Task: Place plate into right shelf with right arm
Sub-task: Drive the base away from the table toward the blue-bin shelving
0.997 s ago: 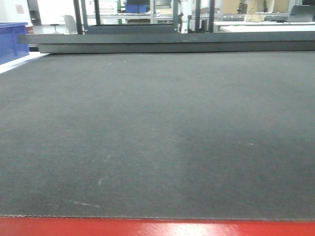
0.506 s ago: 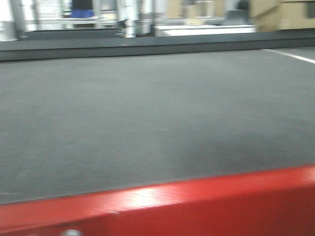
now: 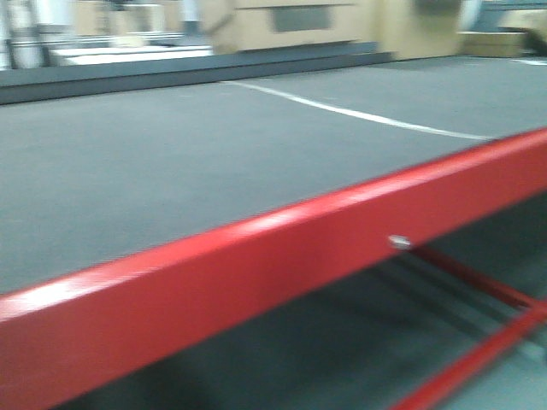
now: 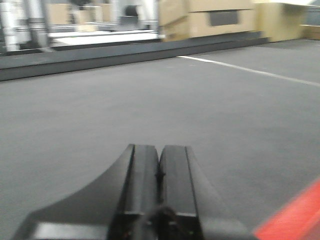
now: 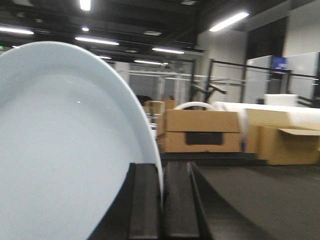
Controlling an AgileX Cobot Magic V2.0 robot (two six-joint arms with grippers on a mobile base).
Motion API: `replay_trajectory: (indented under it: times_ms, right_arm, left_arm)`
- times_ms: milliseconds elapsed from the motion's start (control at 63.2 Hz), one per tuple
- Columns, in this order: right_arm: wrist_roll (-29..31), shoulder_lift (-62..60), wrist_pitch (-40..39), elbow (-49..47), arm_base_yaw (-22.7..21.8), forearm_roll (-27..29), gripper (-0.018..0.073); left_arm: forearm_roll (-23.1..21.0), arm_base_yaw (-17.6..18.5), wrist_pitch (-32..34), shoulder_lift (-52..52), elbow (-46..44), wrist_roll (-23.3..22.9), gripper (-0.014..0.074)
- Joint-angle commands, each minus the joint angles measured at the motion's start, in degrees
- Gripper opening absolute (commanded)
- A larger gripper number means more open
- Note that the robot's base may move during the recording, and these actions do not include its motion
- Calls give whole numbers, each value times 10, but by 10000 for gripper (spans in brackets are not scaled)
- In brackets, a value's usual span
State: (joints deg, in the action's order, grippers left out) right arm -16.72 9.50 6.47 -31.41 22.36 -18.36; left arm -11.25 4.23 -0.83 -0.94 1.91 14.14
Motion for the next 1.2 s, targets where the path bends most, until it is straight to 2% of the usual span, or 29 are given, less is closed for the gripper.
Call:
replay_trajectory:
  times_ms: [0, 1187]
  right_arm:
    - [1, 9, -54, -17, 0, -8, 51]
    - [1, 9, -54, -17, -1, -8, 51]
  left_arm:
    - [-1, 3, 48, -7, 5, -1, -47]
    - [-1, 4, 48, -7, 5, -1, -47]
